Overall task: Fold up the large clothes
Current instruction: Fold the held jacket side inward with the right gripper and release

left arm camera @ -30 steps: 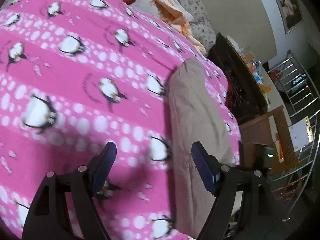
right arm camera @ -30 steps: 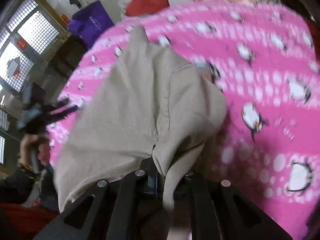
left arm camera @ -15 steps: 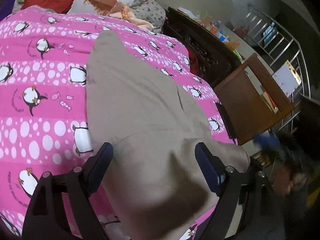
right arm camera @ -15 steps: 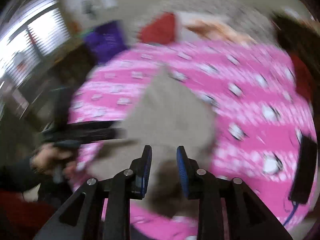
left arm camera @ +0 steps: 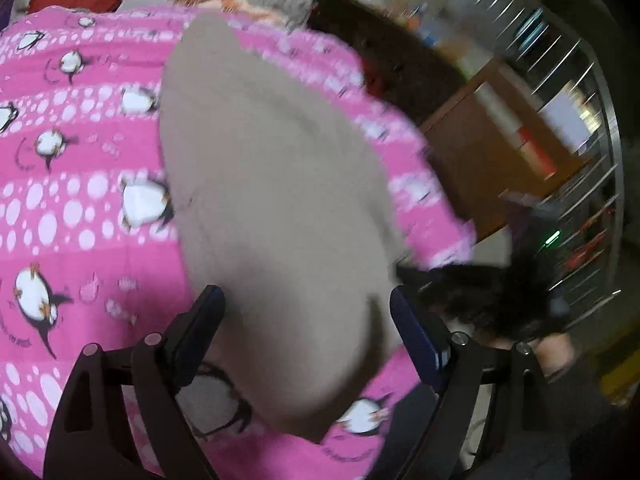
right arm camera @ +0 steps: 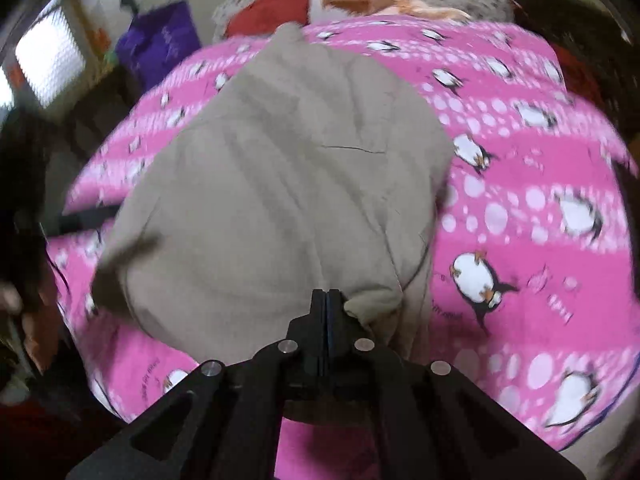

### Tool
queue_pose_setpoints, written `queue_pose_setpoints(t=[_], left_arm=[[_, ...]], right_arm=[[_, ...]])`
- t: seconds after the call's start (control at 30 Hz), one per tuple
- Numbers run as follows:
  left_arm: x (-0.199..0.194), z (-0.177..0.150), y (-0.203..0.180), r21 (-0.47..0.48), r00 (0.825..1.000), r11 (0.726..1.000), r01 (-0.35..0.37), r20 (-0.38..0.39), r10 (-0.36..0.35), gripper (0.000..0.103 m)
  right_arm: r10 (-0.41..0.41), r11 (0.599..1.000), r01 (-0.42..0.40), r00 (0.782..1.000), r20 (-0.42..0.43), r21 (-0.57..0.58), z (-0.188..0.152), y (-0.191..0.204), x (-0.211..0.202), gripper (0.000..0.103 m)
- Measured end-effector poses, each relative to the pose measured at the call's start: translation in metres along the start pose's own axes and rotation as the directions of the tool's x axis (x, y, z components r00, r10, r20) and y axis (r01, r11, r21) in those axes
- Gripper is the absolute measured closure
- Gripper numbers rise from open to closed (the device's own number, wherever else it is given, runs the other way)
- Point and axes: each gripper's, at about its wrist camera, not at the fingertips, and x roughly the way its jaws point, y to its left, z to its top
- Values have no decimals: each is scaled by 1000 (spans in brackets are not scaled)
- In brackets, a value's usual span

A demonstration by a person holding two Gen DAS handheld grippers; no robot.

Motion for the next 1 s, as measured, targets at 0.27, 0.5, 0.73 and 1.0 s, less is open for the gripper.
queue_pose_setpoints(t=[0.27,0.5,0.73,1.0], left_arm=[[-3,-6,-8,22,997,997,-69,19,68,18],[-27,19,-37,122,986,992,-11,167,-10,18],[19,3,-12,40,996,998,-44,80,41,16],[-25,81,-22,69,982,996,-63,180,49,16]], right_arm=[[79,991,-82,997,25,111,-24,-18,-3,103],[48,993,-72,969,242,92,19,10,-69,96],[-126,989,125,992,-2,76,52,17,20,100],[-120,983,96,981,155,156,89,18,-34,91]])
